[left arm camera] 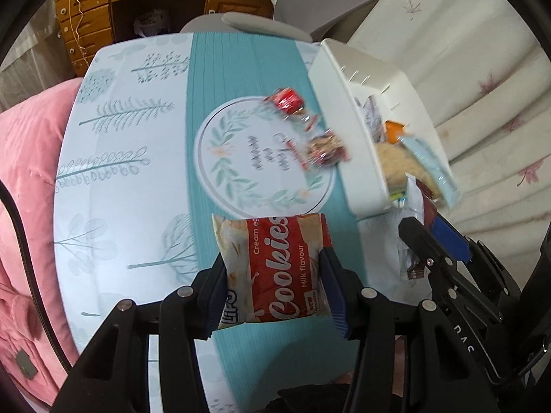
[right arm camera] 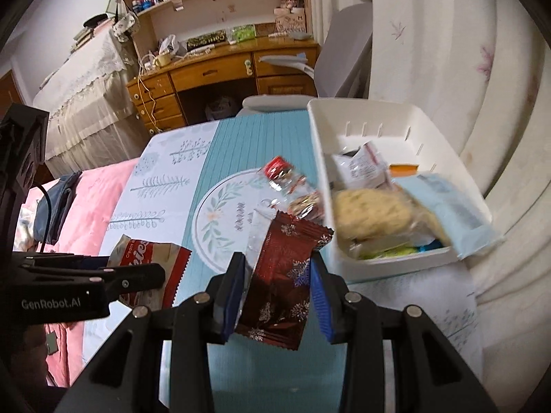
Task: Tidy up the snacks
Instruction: 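Carry both snacks over the white tray and open both tools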
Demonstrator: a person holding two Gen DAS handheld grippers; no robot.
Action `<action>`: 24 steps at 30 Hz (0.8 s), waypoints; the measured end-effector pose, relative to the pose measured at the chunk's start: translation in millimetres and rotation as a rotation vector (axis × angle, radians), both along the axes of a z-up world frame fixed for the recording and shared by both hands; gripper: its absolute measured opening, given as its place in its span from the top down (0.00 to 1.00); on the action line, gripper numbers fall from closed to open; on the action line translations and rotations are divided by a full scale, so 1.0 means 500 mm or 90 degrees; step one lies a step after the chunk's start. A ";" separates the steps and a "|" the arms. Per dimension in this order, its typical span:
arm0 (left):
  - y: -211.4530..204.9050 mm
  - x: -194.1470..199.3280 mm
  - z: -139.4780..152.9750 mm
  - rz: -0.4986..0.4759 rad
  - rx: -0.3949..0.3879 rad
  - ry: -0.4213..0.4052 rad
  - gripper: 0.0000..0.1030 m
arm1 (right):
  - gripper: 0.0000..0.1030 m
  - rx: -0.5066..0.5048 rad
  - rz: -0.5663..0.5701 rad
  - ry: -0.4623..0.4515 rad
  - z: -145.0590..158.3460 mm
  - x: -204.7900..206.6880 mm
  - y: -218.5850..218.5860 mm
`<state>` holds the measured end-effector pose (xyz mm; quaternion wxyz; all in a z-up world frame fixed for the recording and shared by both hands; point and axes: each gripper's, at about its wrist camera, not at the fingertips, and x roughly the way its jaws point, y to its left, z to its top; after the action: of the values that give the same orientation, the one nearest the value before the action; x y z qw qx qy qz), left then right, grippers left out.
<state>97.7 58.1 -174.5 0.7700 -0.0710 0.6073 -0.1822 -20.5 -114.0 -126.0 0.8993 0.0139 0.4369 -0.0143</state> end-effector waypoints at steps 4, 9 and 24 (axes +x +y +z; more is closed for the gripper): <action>-0.046 0.000 0.014 0.026 -0.011 -0.008 0.52 | 0.63 -0.004 0.012 -0.010 0.021 -0.003 -0.056; -0.113 0.001 0.030 0.049 -0.025 -0.030 0.52 | 0.63 -0.014 0.034 -0.024 0.043 0.002 -0.123; -0.275 0.080 0.045 0.099 -0.045 -0.090 0.52 | 0.63 -0.066 0.120 -0.065 0.076 0.056 -0.268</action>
<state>137.9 -79.2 -152.0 0.8198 -0.1319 0.5374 -0.1475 7.6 -248.0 -88.1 0.9174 -0.0730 0.3883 0.0484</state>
